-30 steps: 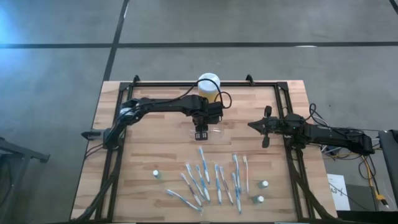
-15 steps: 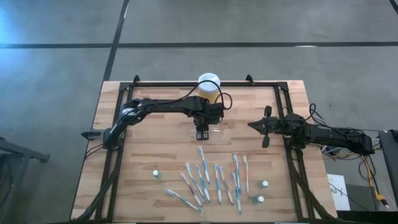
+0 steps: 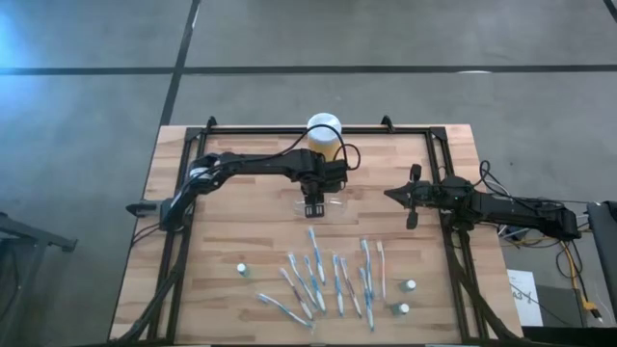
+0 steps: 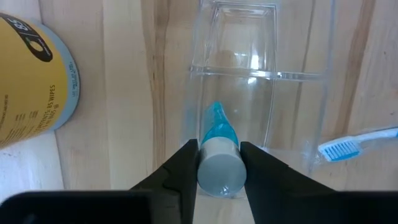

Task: Pick & Place toothbrushing station
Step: Put the blue mouthwash into the transparent organizer

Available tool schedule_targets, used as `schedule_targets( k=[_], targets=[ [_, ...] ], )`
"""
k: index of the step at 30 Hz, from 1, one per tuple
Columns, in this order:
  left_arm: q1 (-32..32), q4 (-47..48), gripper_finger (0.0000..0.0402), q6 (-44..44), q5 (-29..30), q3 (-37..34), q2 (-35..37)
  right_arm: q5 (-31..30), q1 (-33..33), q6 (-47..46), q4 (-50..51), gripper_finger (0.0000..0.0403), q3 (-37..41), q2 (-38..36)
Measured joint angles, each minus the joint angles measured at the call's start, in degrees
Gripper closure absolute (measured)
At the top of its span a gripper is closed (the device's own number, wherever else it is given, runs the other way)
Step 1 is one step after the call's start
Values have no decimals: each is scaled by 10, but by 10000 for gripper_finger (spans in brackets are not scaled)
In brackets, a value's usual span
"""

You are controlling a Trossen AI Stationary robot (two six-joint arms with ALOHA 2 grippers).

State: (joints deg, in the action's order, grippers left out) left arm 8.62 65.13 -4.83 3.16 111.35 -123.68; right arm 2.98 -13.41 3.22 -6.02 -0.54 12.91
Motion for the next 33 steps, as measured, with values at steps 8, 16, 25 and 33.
schedule_targets(
  k=[8, 16, 25, 33],
  targets=[
    [0, 5, 246, 1, -2, -3, -3, 0, 0, 0, 0, 394, 0, 0],
    [0, 6, 243, 0, -1, -3, -2, 0, 0, 2, 0, 394, 0, 0],
    [0, 7, 241, -1, -1, 1, 0, 0, 0, 3, 1, 394, 0, 0],
    [0, 19, 241, -6, 8, 9, 31, 0, 0, 5, 2, 394, 0, 0]
  ],
)
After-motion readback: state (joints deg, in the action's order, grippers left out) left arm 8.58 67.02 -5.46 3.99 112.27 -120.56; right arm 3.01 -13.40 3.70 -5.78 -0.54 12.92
